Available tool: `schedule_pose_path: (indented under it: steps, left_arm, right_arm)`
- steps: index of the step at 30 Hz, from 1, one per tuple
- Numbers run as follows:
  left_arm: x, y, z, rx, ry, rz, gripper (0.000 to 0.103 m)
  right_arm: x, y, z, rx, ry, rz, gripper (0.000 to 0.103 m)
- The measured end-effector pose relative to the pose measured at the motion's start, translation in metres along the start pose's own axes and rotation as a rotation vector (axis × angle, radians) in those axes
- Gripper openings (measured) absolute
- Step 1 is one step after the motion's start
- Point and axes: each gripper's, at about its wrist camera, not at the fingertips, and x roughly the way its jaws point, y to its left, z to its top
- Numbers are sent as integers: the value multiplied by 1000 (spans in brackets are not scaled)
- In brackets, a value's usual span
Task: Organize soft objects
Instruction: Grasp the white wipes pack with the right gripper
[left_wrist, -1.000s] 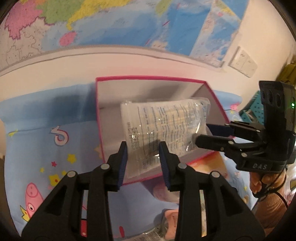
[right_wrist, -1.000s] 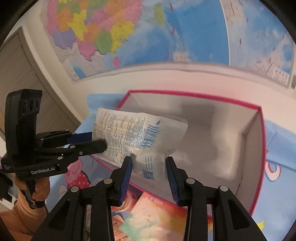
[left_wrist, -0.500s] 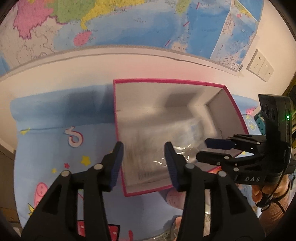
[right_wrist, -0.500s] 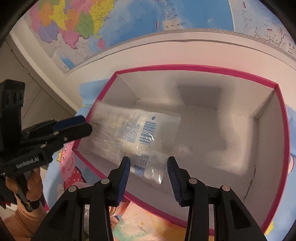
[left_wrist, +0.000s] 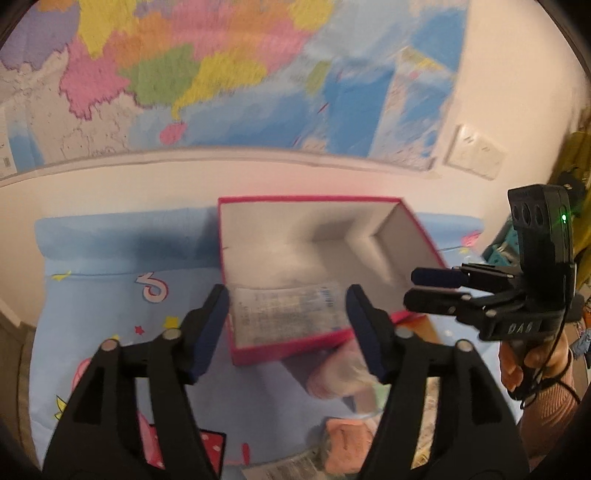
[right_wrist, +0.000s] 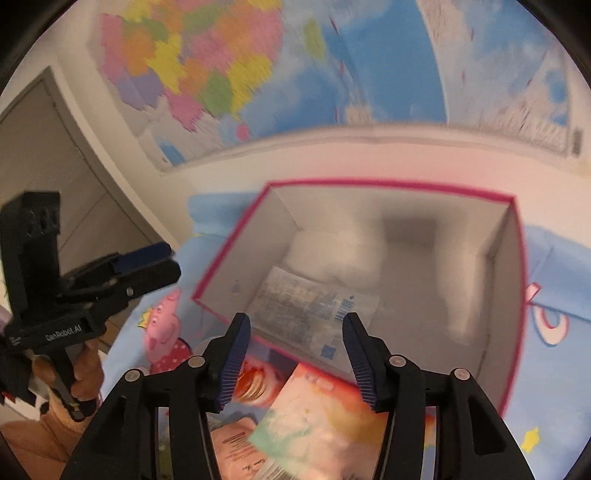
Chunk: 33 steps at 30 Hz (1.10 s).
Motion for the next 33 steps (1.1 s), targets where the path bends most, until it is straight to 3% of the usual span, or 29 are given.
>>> schedule_pose_path:
  steps: [6,11,22,28,33]
  left_arm:
    - [-26,-19,-28,44,-15,-74,70]
    - [-27,-39,-58,61,51,-160,70]
    - [21,-84,-122,98,334,-283,70]
    - [42,-93,-137,72,450,-301,70]
    - [54,-104,-149,72,532,-357,70]
  right_arm:
    - [-53,10,-27,-38,-73,20,68]
    - [-71,3,-62,-19,-15,-6,70]
    - [-42,-43,-138,151,179,-27,70]
    - [-17,-47,-144,153,252,-24,70]
    - [-13,-52,-146,162,252,-8,66]
